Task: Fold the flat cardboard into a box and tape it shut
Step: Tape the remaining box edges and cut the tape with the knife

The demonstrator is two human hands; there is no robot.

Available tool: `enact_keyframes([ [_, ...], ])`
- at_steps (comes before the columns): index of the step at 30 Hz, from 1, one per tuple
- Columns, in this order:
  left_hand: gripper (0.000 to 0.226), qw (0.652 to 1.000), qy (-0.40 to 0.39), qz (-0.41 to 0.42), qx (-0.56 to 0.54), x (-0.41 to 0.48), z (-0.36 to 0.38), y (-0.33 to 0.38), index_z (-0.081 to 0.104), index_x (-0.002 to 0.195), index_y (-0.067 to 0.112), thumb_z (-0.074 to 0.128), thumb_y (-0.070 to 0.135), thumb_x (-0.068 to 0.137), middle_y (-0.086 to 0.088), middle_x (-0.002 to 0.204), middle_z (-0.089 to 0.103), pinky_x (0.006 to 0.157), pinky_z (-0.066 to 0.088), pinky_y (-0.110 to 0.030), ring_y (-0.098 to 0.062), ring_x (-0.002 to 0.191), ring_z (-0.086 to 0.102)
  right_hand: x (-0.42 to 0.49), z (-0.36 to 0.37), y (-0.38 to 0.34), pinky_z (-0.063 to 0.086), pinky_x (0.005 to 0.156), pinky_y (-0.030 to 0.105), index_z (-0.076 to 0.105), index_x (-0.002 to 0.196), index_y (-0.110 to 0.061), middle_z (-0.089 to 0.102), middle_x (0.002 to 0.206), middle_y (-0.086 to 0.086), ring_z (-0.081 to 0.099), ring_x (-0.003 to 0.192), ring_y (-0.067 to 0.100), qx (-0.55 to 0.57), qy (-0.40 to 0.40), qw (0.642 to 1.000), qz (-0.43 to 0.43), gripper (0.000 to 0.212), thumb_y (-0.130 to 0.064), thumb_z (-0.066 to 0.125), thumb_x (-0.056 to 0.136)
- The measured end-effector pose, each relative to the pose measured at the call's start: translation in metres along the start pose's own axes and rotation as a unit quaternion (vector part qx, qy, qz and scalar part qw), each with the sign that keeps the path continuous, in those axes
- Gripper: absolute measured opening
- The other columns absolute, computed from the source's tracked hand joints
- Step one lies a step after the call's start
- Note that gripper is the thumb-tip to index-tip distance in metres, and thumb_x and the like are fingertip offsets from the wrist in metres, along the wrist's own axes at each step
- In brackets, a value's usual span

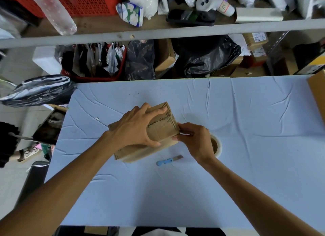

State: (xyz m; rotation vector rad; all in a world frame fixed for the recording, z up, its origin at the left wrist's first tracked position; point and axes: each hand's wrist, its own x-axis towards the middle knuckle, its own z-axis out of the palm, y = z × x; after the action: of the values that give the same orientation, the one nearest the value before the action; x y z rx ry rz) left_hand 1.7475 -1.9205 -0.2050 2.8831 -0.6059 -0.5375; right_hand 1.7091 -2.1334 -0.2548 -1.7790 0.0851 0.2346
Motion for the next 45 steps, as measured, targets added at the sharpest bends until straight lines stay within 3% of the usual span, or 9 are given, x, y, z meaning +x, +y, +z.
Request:
enact_keyframes([
  [10, 0.111, 1.000, -0.015, 0.003, -0.016, 0.002, -0.001, 0.000, 0.006, 0.140, 0.049, 0.069, 0.075, 0.052, 0.001, 0.133, 0.029, 0.093, 0.043, -0.045, -0.025, 0.116, 0.043, 0.009, -0.044, 0.030, 0.055, 0.079, 0.024, 0.068, 0.105, -0.018, 0.070, 0.095, -0.004, 0.067, 0.090, 0.011, -0.224, -0.041, 0.974, 0.007, 0.036, -0.016, 0.079, 0.070],
  [14, 0.114, 1.000, -0.005, 0.011, -0.012, 0.000, -0.001, 0.003, 0.007, 0.142, 0.045, 0.070, 0.075, 0.052, 0.001, 0.147, 0.014, 0.107, 0.031, -0.050, -0.028, 0.132, 0.030, -0.006, -0.079, 0.053, 0.052, 0.079, 0.031, 0.068, 0.106, -0.025, 0.069, 0.107, -0.001, 0.061, 0.101, 0.022, -0.428, -0.100, 0.898, 0.009, 0.039, -0.028, 0.070, 0.068],
  [19, 0.112, 1.000, -0.004, 0.005, -0.030, -0.001, -0.001, 0.004, 0.005, 0.143, 0.045, 0.066, 0.078, 0.055, 0.000, 0.147, 0.016, 0.109, 0.027, -0.047, -0.027, 0.133, 0.027, -0.020, -0.099, 0.084, 0.022, 0.110, 0.025, 0.057, 0.127, -0.018, 0.053, 0.135, -0.002, 0.030, 0.138, 0.021, -0.619, -0.263, 0.738, -0.055, 0.051, -0.032, 0.065, 0.078],
  [22, 0.109, 0.999, -0.004, -0.009, -0.044, -0.002, -0.001, 0.010, 0.006, 0.144, 0.044, 0.062, 0.079, 0.058, 0.002, 0.148, 0.016, 0.110, 0.023, -0.047, -0.024, 0.134, 0.019, -0.018, -0.098, 0.089, 0.021, 0.108, 0.024, 0.057, 0.125, -0.023, 0.055, 0.134, -0.006, 0.036, 0.133, 0.016, -0.650, -0.241, 0.712, -0.108, 0.033, -0.028, 0.052, 0.093],
  [25, 0.096, 0.997, 0.019, -0.018, -0.066, 0.001, -0.008, 0.017, 0.016, 0.146, 0.037, 0.058, 0.074, 0.068, 0.002, 0.147, 0.020, 0.109, 0.030, -0.045, -0.023, 0.135, 0.018, -0.013, -0.096, 0.072, 0.027, 0.102, 0.024, 0.060, 0.124, -0.026, 0.061, 0.126, -0.009, 0.045, 0.127, 0.013, -0.642, -0.218, 0.721, -0.145, 0.030, -0.027, 0.050, 0.095],
  [30, 0.045, 0.958, 0.189, 0.008, -0.215, 0.014, -0.028, 0.043, 0.046, 0.135, 0.019, 0.058, 0.027, 0.092, 0.001, 0.133, 0.046, 0.094, 0.040, -0.022, -0.013, 0.122, 0.046, 0.007, -0.112, -0.006, 0.043, 0.082, 0.038, 0.072, 0.098, -0.009, 0.072, 0.091, 0.005, 0.063, 0.096, 0.030, -0.517, -0.070, 0.824, -0.221, 0.022, -0.007, 0.075, 0.077],
  [35, 0.046, 0.873, 0.151, -0.052, -0.460, 0.031, -0.046, 0.075, 0.037, 0.142, 0.024, 0.049, 0.021, 0.098, 0.002, 0.141, 0.046, 0.082, 0.039, -0.005, -0.013, 0.123, 0.051, 0.017, -0.109, -0.075, 0.040, 0.079, 0.037, 0.072, 0.100, -0.010, 0.073, 0.097, 0.004, 0.060, 0.095, 0.028, -0.451, 0.022, 0.845, -0.288, 0.028, -0.011, 0.080, 0.074],
  [39, 0.046, 0.858, 0.197, -0.027, -0.473, 0.031, -0.053, 0.088, 0.036, 0.143, 0.028, 0.046, 0.019, 0.100, 0.004, 0.143, 0.044, 0.073, 0.039, 0.004, -0.005, 0.115, 0.050, 0.019, -0.102, -0.094, 0.037, 0.079, 0.035, 0.072, 0.098, -0.009, 0.073, 0.098, 0.003, 0.052, 0.095, 0.021, -0.414, 0.031, 0.857, -0.305, 0.023, -0.007, 0.078, 0.075],
  [45, 0.028, 0.871, 0.261, 0.014, -0.416, 0.026, -0.054, 0.084, 0.056, 0.123, 0.011, 0.054, 0.015, 0.095, -0.005, 0.128, 0.056, 0.087, 0.053, -0.019, -0.016, 0.112, 0.059, 0.013, -0.097, -0.095, 0.037, 0.082, 0.036, 0.072, 0.100, -0.008, 0.073, 0.100, 0.006, 0.059, 0.096, 0.030, -0.412, 0.021, 0.864, -0.288, 0.026, -0.008, 0.079, 0.075],
])
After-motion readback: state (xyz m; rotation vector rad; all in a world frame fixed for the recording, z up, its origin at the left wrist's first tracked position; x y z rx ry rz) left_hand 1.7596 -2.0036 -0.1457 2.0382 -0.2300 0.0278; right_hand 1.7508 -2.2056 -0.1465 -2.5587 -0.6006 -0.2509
